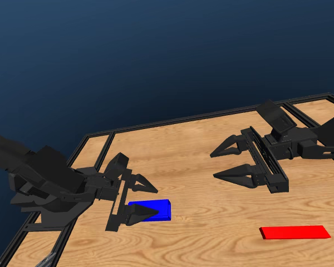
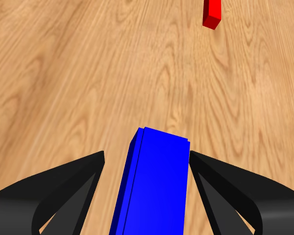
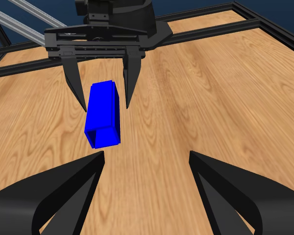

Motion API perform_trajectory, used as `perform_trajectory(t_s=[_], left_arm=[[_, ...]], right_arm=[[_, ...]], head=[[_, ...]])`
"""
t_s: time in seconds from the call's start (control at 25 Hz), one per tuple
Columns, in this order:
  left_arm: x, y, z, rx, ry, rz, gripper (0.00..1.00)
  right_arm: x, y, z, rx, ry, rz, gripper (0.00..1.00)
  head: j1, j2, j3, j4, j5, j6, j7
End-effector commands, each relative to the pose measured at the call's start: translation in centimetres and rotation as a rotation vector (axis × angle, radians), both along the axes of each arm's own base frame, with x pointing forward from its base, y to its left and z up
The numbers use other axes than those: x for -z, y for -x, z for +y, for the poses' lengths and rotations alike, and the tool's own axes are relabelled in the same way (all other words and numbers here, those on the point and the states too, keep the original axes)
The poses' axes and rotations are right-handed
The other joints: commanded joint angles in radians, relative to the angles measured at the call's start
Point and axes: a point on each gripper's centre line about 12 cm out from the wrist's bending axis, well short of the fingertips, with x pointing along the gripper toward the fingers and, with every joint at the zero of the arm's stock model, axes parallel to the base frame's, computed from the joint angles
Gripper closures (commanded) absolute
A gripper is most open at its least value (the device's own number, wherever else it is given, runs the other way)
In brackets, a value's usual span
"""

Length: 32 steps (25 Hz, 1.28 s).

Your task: Insert peg into socket

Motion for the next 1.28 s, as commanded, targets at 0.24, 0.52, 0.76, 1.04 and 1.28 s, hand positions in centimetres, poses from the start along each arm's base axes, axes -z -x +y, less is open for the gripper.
perform_trajectory(t_s=[0.24, 0.52, 0.76, 1.04, 1.28], left_arm=[[2.8, -0.2, -0.9, -0.020, 0.051, 0.113, 0.00], [3.8, 0.2, -0.6, -0.025, 0.012, 0.137, 1.00], [0.0, -2.5, -0.7, -0.019, -0.021, -0.076, 1.00], [-4.2, -3.6, -1.1, 0.008, -0.049, -0.299, 1.00], [-5.0, -4.5, -1.3, 0.031, -0.074, -0.328, 1.00]], right_arm=[[-0.7, 0.7, 0.1, 0.021, -0.027, -0.042, 0.00], [1.1, 1.9, 2.5, -0.006, -0.096, 0.002, 0.00], [3.1, 2.2, 5.0, -0.040, -0.129, 0.098, 0.00], [4.4, 4.0, 6.2, -0.028, -0.176, 0.149, 0.00], [5.5, 6.0, 7.6, -0.028, -0.203, 0.196, 0.00]], head=[[-0.006, -0.001, -0.013, -0.003, 0.002, -0.004, -0.018], [-0.010, -0.010, -0.007, -0.008, -0.001, -0.020, -0.046], [-0.010, -0.030, 0.002, -0.012, -0.012, -0.030, -0.069], [-0.025, -0.048, 0.009, -0.024, -0.026, -0.057, -0.113], [-0.057, -0.050, 0.008, -0.040, -0.025, -0.088, -0.166]])
